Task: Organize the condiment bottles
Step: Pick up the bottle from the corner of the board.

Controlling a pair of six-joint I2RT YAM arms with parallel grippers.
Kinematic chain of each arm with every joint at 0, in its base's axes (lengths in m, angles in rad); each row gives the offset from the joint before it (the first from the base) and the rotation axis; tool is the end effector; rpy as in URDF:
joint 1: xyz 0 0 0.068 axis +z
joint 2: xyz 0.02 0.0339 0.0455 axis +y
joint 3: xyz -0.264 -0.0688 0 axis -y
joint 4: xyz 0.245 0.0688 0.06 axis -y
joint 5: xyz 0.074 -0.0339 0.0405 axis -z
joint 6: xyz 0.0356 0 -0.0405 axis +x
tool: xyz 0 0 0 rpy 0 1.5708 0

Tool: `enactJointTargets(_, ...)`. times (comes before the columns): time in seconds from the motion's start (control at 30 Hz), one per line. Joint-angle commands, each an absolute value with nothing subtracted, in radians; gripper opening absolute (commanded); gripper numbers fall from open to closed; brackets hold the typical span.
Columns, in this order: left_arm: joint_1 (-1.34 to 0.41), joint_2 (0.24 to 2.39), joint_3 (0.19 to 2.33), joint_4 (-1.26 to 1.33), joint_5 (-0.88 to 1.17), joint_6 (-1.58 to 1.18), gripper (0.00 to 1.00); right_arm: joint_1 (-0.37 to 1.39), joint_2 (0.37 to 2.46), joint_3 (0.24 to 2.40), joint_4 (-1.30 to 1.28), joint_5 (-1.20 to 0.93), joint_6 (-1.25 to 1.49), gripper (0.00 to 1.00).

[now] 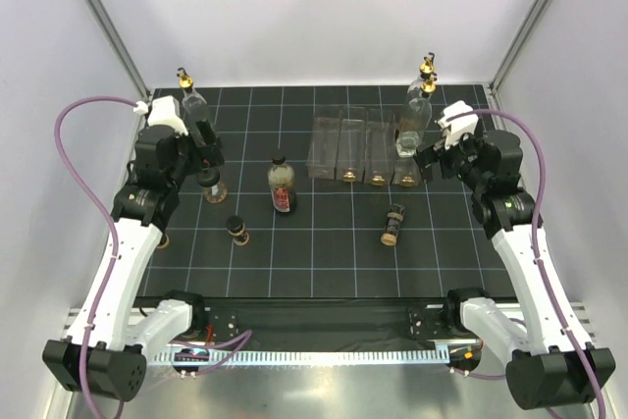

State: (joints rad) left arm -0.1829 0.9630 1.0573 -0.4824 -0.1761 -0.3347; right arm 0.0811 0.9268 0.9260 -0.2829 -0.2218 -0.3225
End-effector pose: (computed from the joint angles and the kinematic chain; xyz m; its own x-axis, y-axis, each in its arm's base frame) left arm 0.2061 -0.0318 0.3718 -0.3579 -0.2627 -0.8960 -0.1037 0.9649 -0.2414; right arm 0.2096 0.0249 0.3540 -0.1728 -0.3242 -0.9300 -0.3630 0.8988 -0.2459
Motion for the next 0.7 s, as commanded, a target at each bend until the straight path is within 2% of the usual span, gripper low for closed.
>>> enactJointTargets(0.0, -0.127, 0.986, 1.091, -0.462, -0.049, -0.376, 1.0, 0.078, 0.885, 0.933, -0.419, -0.386, -0.417, 1.0)
enactJointTargets(0.43, -0.028, 1.086, 1.075, -0.408, -0.006, -0.365, 1.0, 0.08, 0.896, 0.871, -0.522, -0.851, -0.54, 1.0)
enactJointTargets(0.67, -0.003, 1.193, 1.084, -0.368, 0.021, -0.341, 1.0, 0.078, 0.966, 0.867, -0.511, -0.934, -0.519, 1.0)
